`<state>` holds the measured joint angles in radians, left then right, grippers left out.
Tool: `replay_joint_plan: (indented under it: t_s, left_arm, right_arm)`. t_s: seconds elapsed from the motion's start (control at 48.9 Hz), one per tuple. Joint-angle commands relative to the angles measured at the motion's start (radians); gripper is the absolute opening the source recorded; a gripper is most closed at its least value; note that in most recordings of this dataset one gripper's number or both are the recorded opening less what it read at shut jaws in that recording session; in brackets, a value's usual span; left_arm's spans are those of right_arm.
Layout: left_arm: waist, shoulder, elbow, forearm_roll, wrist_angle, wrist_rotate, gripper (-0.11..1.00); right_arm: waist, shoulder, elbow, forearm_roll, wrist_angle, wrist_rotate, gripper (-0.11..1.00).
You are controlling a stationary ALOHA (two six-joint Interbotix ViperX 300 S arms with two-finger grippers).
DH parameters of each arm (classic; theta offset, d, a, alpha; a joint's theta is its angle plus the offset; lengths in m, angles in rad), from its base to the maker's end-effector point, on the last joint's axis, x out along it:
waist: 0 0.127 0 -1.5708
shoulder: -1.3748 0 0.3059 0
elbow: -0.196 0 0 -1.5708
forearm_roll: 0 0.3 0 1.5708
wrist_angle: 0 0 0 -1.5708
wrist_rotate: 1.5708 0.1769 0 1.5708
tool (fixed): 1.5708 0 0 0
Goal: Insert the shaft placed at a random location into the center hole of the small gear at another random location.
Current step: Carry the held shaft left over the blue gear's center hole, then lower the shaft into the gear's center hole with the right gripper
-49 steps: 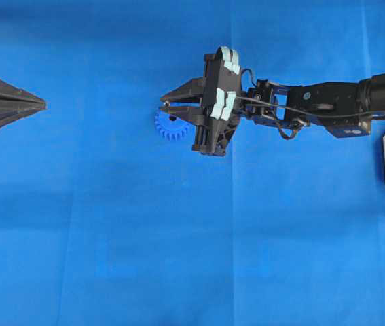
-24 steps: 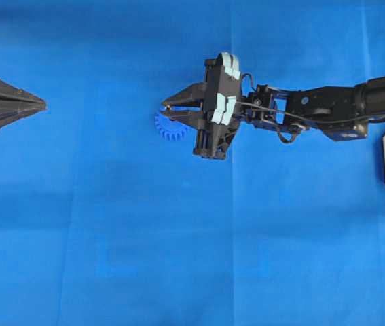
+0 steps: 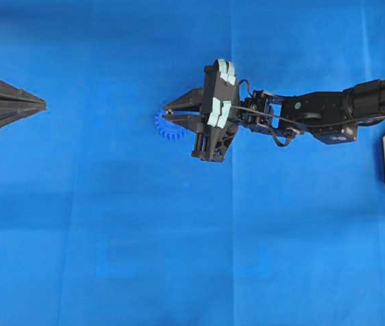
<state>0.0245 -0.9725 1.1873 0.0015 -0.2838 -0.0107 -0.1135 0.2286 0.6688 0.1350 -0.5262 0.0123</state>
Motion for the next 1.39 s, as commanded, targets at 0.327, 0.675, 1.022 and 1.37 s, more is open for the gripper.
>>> replay_joint_plan:
  t_s: [0.327, 0.675, 1.022, 1.37]
  left_arm:
    - [0.002, 0.002, -0.008, 0.002, -0.005, -0.002, 0.0]
    - [0.002, 0.002, -0.008, 0.0, -0.005, -0.002, 0.0]
    - [0.002, 0.002, -0.008, 0.0, -0.005, -0.002, 0.0]
    - [0.0, 0.002, -0.008, 0.002, -0.005, -0.002, 0.0]
  right_arm:
    - [0.003, 0.032, -0.014, 0.003, -0.008, 0.002, 0.03]
    - [0.003, 0.037, -0.012, 0.002, -0.002, 0.0, 0.03]
    - [0.003, 0.028, -0.017, 0.002, 0.012, 0.0, 0.3]
    - [0.003, -0.028, -0.014, 0.002, 0.048, 0.0, 0.83]
